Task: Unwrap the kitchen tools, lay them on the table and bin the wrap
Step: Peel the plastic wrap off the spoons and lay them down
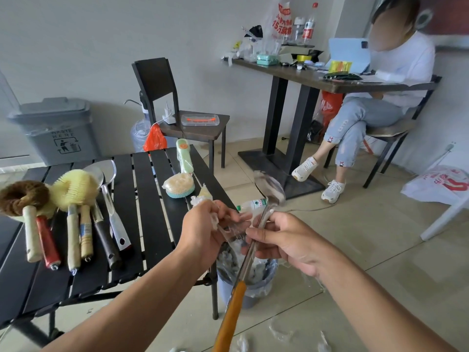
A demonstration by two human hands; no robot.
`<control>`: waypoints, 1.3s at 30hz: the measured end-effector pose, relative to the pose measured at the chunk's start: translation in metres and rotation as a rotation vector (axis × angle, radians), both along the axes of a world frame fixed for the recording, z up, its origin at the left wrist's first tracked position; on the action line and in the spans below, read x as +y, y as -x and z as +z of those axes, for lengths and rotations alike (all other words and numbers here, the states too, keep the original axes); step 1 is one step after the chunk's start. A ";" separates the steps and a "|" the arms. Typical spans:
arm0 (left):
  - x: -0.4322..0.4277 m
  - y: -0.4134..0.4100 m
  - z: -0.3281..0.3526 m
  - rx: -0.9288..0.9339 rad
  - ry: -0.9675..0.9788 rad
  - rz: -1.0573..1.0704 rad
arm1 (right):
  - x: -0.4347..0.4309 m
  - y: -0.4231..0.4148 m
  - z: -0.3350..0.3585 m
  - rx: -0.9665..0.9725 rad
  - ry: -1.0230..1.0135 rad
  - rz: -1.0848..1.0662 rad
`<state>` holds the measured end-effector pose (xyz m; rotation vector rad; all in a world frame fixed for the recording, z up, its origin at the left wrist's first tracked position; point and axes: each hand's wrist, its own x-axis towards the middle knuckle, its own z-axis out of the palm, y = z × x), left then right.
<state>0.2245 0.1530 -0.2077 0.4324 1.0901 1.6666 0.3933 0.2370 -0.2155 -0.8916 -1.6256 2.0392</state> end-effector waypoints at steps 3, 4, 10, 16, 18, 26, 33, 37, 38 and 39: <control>0.002 0.004 -0.001 -0.008 0.033 0.053 | 0.002 -0.001 -0.001 0.005 0.018 0.025; 0.002 0.005 -0.002 -0.007 0.052 0.067 | 0.003 -0.002 -0.002 -0.001 0.025 0.028; 0.004 0.006 0.000 0.107 0.106 0.044 | 0.000 0.000 -0.004 -0.077 -0.079 -0.037; 0.003 0.006 -0.001 0.553 0.224 -0.217 | -0.004 0.004 -0.002 -0.123 -0.215 -0.118; 0.000 0.008 0.000 0.718 0.151 -0.348 | -0.003 0.003 0.000 -0.136 -0.245 -0.120; 0.000 0.013 0.004 0.862 0.071 -0.324 | -0.002 0.001 -0.001 -0.122 -0.246 -0.129; -0.003 0.007 0.006 0.783 0.058 -0.242 | 0.003 0.001 -0.003 -0.064 -0.131 -0.241; 0.000 0.010 0.005 0.642 -0.005 -0.225 | 0.003 0.000 -0.003 -0.079 -0.112 -0.240; 0.001 0.010 0.004 0.610 -0.014 -0.215 | 0.004 0.000 -0.003 -0.088 -0.115 -0.249; 0.001 0.011 0.003 0.596 -0.019 -0.199 | 0.005 0.000 -0.003 -0.092 -0.115 -0.253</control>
